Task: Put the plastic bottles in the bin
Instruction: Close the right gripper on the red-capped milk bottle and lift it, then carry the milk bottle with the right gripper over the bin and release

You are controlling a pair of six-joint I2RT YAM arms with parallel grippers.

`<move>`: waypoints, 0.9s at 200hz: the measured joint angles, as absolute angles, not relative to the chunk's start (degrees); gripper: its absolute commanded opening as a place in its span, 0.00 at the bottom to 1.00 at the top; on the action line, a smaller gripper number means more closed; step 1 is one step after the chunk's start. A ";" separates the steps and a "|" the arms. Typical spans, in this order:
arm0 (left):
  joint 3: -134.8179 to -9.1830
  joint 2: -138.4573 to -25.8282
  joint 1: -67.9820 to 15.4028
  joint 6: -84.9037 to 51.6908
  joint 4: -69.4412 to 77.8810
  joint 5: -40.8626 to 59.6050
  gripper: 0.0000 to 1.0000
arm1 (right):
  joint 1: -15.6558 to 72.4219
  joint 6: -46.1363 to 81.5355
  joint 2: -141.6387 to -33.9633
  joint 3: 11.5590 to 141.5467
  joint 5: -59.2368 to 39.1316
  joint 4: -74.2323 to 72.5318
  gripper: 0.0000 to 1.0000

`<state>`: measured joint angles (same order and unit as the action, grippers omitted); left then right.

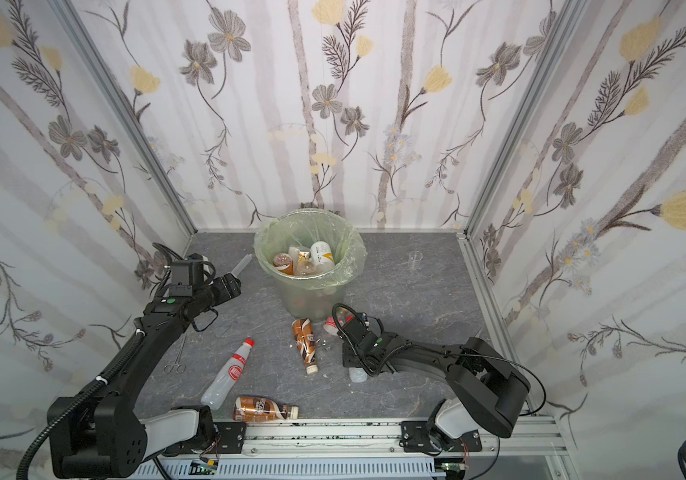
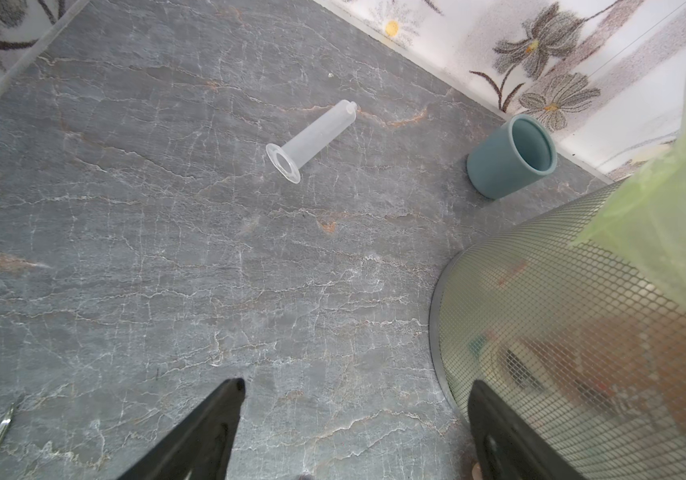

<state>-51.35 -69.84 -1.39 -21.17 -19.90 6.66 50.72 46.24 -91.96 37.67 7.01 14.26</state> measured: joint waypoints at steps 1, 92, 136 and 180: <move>-51.35 -69.87 -1.39 -21.17 -19.90 6.70 0.87 | 50.63 46.11 -91.77 37.56 7.03 14.31 0.51; -50.39 -70.65 -1.39 -20.53 -19.97 11.11 0.86 | 39.70 31.66 -70.26 46.65 10.59 23.00 0.43; -50.37 -71.70 -1.39 -20.49 -20.40 13.02 0.84 | 37.87 20.93 -66.85 58.54 10.20 26.37 0.43; -50.37 -71.88 -1.39 -20.49 -21.65 13.69 0.84 | 37.87 9.98 -75.53 76.29 7.16 25.34 0.43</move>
<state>-50.37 -71.88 -1.39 -20.49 -21.65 13.69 37.87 9.98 -75.53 76.29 7.16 25.34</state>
